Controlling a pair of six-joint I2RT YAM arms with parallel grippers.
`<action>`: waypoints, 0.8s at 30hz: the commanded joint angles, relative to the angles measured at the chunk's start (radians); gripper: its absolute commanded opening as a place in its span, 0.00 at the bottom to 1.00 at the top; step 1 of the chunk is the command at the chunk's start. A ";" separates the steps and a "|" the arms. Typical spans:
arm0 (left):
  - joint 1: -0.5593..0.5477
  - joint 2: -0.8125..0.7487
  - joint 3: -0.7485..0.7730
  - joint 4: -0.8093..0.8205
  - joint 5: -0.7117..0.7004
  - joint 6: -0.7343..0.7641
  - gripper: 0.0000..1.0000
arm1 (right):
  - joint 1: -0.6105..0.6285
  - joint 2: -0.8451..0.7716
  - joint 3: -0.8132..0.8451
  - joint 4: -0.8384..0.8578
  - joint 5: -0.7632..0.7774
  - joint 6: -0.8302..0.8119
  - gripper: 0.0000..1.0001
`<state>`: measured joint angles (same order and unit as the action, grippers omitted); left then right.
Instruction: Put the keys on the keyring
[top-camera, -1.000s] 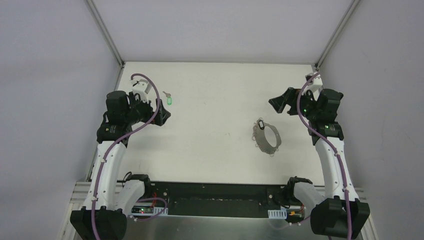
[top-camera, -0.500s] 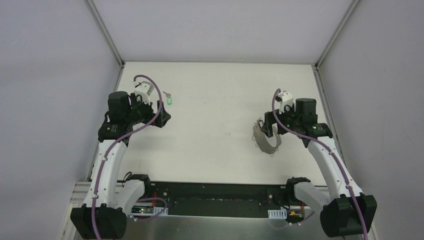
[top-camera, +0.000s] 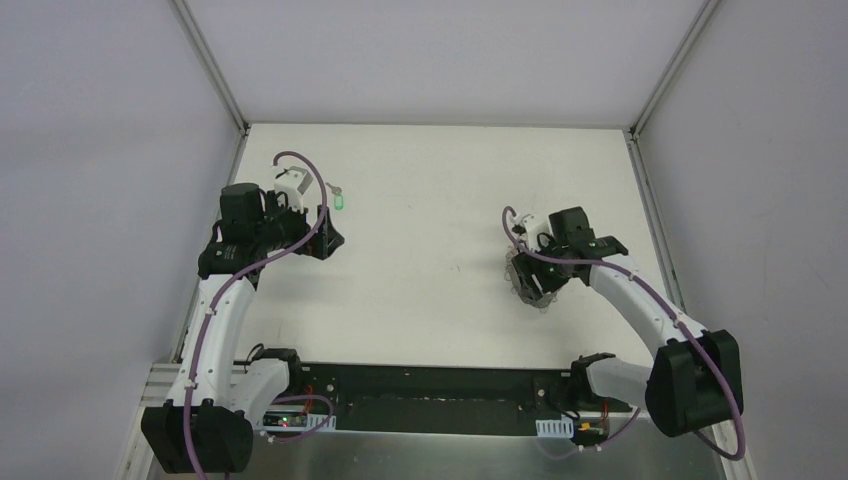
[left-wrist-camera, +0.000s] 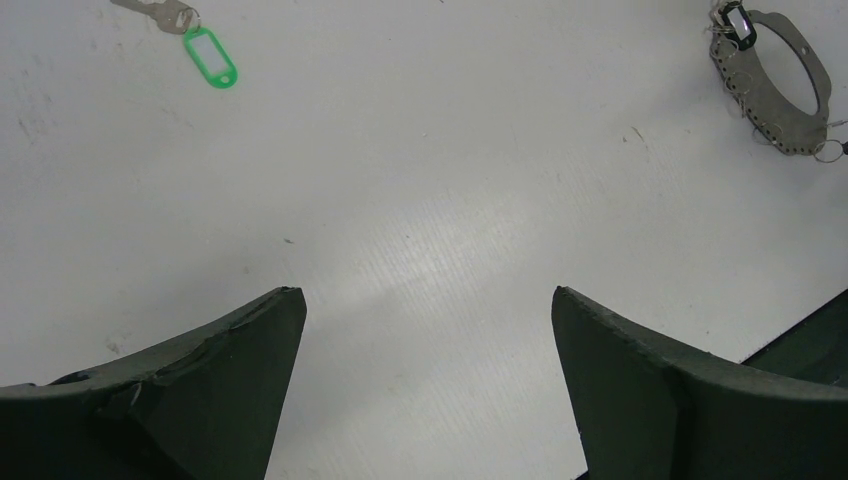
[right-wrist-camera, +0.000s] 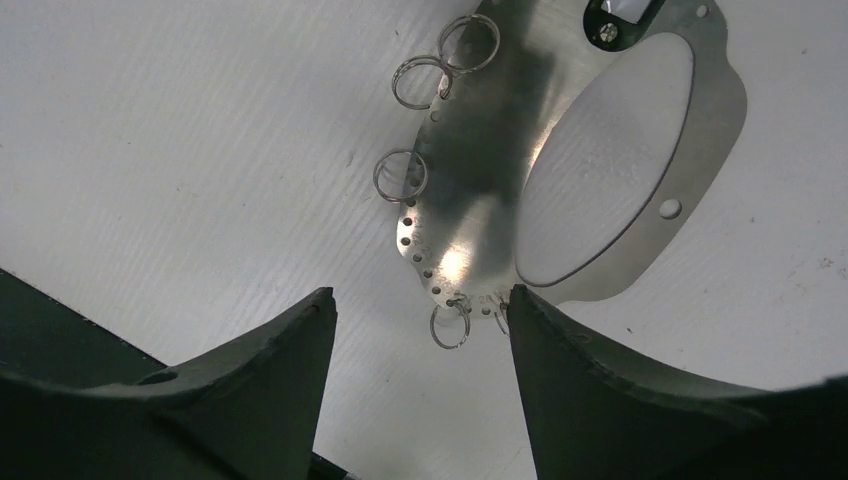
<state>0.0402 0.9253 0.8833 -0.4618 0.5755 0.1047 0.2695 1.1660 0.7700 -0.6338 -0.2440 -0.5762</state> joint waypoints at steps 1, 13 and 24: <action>0.000 -0.017 0.009 0.003 0.032 0.029 0.97 | 0.047 0.034 0.024 0.052 0.105 -0.001 0.64; 0.000 0.001 0.000 0.018 0.059 0.030 0.95 | -0.061 -0.035 -0.050 0.003 0.152 -0.136 0.54; 0.000 -0.007 -0.003 0.017 0.061 0.034 0.94 | -0.156 -0.001 -0.046 -0.062 0.060 -0.278 0.42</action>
<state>0.0402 0.9276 0.8833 -0.4610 0.6022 0.1207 0.1265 1.1557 0.7120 -0.6544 -0.1314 -0.7815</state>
